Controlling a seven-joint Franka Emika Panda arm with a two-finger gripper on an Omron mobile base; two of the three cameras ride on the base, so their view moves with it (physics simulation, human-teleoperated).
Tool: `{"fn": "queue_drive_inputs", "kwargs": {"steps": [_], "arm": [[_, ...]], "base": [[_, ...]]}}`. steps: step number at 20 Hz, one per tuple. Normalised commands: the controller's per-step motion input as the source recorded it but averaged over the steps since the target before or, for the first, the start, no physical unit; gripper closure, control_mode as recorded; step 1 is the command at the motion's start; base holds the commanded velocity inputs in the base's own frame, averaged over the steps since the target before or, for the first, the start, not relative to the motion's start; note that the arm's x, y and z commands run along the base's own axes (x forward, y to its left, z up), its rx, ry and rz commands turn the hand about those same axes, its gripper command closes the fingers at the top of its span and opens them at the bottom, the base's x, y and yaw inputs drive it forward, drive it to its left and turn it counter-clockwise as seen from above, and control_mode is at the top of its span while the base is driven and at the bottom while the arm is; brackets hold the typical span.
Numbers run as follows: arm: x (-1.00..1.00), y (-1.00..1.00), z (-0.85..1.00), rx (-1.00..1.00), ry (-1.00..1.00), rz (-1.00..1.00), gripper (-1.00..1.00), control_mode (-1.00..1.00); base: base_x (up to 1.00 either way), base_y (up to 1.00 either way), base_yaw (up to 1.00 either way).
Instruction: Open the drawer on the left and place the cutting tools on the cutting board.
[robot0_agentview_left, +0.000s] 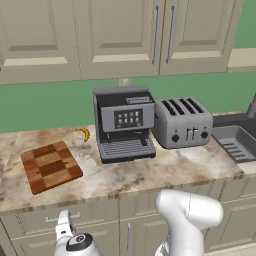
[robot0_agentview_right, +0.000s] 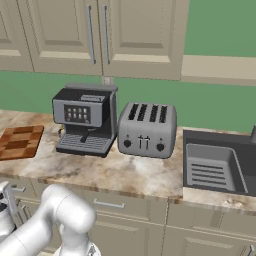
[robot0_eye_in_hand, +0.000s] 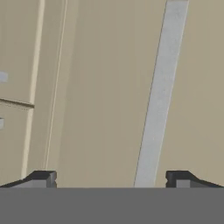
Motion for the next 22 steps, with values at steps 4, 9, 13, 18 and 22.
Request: {"fn": "queue_drive_inputs", "kwargs": {"steps": [4,9,13,18,22], "arm": [[0.27,0.01,-0.13,0.0,-0.06,0.01,-1.0,-1.0],[0.31,0.0,-0.17,0.0,-0.05,0.0,-1.0,-1.0],[0.34,0.03,-0.16,0.0,-0.02,0.0,-1.0,-1.0],[0.24,0.0,-0.07,0.0,0.01,0.0,1.0,-1.0],[0.01,0.0,0.0,0.0,0.01,0.0,1.0,-1.0]], "base": [[0.0,0.0,0.0],[0.0,0.0,0.0],[0.0,0.0,0.0],[0.0,0.0,0.0],[0.0,0.0,0.0]]}}
